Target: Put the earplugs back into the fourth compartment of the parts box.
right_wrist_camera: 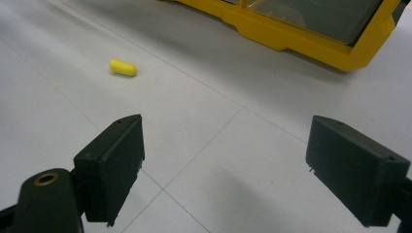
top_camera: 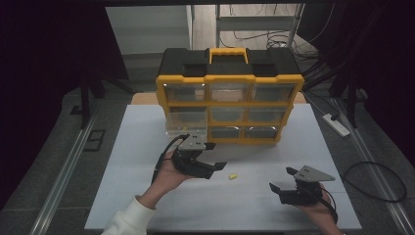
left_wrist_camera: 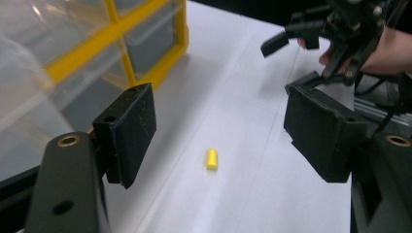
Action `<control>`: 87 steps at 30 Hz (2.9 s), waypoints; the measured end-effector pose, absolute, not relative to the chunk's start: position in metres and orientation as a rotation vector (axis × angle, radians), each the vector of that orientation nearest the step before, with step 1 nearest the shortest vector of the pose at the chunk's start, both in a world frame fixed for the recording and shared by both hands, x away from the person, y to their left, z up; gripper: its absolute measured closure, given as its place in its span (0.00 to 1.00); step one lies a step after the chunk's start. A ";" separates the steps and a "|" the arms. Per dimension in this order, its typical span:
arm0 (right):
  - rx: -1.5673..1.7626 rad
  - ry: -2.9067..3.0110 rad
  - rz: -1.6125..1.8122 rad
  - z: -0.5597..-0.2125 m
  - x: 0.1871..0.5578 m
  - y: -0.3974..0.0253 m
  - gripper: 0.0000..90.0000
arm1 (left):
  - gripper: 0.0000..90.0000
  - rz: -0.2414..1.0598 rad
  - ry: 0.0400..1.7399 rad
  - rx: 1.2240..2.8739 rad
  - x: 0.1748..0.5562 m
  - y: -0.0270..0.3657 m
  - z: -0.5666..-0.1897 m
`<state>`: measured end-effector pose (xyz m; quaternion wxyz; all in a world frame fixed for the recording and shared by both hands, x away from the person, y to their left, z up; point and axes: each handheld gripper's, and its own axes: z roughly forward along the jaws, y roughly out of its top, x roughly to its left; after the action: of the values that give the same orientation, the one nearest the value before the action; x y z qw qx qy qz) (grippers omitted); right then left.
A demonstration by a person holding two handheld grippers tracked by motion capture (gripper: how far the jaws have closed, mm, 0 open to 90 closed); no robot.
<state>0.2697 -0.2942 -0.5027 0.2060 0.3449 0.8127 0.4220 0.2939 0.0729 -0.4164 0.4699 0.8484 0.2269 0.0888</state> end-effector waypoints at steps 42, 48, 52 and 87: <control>0.964 2.273 1.169 -0.504 0.270 -0.294 0.17 | 0.29 0.153 0.584 2.359 0.325 0.008 -0.503; 0.963 2.273 1.169 -0.504 0.270 -0.293 0.17 | 0.29 0.150 0.597 2.389 0.332 0.003 -0.511; 0.960 2.274 1.170 -0.504 0.270 -0.293 0.17 | 0.29 0.160 0.596 2.419 0.333 -0.003 -0.518; 0.959 2.270 1.168 -0.503 0.270 -0.294 0.17 | 0.89 0.211 0.507 2.186 0.313 0.028 -0.462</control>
<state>0.2698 -0.2938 -0.5033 0.2057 0.3440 0.8146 0.4192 0.3135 0.0278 -0.4615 0.4293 0.8760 0.2031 0.0846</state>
